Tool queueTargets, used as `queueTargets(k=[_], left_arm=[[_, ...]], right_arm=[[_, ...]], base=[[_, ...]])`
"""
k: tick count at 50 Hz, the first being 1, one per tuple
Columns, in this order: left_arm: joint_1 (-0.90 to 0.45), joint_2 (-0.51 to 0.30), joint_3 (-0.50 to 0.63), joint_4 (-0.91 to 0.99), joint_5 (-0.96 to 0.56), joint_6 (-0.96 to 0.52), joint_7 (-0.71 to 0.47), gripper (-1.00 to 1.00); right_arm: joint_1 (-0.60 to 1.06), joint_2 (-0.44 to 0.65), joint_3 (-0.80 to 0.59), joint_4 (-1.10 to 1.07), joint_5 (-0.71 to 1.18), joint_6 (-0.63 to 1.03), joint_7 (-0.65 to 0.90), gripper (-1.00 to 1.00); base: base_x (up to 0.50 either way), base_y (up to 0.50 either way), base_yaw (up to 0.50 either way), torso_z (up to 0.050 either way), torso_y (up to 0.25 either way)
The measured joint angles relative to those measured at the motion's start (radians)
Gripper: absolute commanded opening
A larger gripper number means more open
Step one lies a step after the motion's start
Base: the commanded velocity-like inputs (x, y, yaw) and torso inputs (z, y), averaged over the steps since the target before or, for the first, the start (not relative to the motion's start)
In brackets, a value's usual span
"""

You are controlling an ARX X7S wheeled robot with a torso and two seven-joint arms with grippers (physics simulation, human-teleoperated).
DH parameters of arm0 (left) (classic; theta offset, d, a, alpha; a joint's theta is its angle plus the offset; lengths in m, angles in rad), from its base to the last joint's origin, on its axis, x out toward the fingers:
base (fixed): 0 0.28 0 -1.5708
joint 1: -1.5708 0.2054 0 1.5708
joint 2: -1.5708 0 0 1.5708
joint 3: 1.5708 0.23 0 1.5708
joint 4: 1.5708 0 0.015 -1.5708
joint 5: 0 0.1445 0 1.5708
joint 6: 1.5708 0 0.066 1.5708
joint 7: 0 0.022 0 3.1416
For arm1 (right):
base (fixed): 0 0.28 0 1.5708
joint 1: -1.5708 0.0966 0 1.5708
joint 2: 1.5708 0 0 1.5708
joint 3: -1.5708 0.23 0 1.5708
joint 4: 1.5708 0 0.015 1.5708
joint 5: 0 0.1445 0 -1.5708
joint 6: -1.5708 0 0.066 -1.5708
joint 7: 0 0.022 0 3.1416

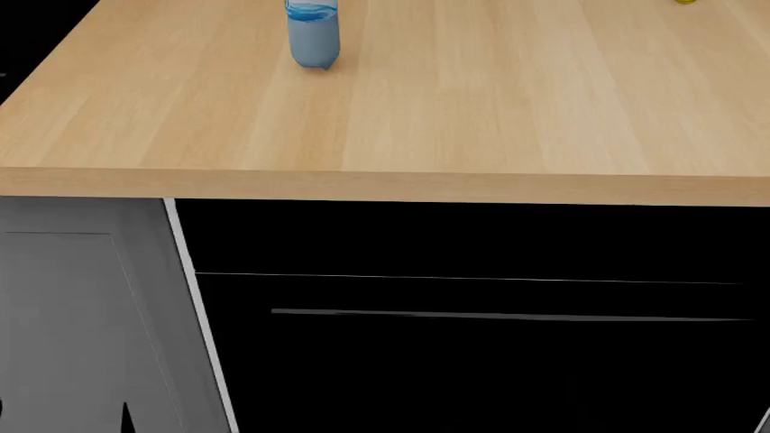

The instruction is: Open the dishwasher door

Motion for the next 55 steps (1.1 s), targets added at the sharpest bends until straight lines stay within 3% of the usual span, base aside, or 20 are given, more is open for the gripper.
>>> queueTargets(k=[24,55], left_arm=[[-0.005,-0.016,0.016,0.008,-0.027,-0.021,-0.021,1.00],[-0.009,-0.037,0.032,0.009,-0.053,-0.025,-0.047,1.00]], right_arm=[[0.198,0.079,-0.182,0.182,-0.300,0.093,-0.029,1.00],[0.344,0.082,-0.327,0.426,-0.447,0.113,-0.034,1.00]], base=[[0.00,0.00,0.00,0.000,0.000],[0.00,0.00,0.00,0.000,0.000]])
